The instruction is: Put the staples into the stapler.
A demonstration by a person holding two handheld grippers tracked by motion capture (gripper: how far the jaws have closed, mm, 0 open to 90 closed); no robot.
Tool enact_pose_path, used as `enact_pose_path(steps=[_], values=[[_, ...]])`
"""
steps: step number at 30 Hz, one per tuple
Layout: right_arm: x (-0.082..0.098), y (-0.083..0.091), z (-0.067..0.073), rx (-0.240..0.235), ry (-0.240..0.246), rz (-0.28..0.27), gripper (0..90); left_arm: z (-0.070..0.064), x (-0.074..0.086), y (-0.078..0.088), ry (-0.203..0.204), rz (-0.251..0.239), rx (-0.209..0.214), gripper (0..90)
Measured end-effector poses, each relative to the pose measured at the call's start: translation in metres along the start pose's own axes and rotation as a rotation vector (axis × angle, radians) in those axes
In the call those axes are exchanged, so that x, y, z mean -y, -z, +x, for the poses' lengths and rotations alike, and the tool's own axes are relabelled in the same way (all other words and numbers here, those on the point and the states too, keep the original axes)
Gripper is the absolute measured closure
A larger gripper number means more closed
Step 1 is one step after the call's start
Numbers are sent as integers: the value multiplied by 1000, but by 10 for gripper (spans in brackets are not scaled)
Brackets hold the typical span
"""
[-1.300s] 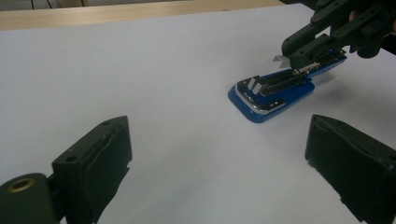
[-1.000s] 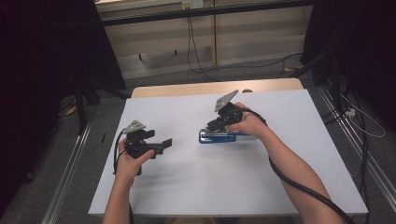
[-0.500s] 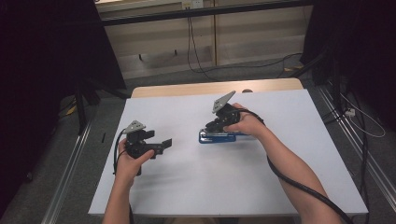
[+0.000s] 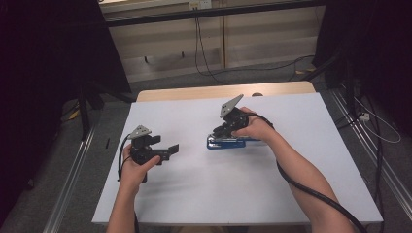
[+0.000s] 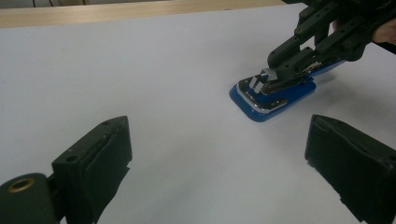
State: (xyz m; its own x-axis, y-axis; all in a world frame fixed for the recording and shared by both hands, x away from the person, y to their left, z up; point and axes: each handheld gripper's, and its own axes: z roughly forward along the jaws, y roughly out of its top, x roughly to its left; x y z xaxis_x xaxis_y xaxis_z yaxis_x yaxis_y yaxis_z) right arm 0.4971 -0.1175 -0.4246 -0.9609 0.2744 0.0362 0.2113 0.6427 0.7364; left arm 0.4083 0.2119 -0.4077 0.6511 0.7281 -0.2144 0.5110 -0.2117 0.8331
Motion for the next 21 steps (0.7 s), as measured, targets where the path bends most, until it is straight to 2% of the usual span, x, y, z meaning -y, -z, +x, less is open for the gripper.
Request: enact_pose_path(steps=[21], values=[[0, -7, -3, -23, 26, 6, 796, 1, 0, 1, 0, 1, -5, 75]])
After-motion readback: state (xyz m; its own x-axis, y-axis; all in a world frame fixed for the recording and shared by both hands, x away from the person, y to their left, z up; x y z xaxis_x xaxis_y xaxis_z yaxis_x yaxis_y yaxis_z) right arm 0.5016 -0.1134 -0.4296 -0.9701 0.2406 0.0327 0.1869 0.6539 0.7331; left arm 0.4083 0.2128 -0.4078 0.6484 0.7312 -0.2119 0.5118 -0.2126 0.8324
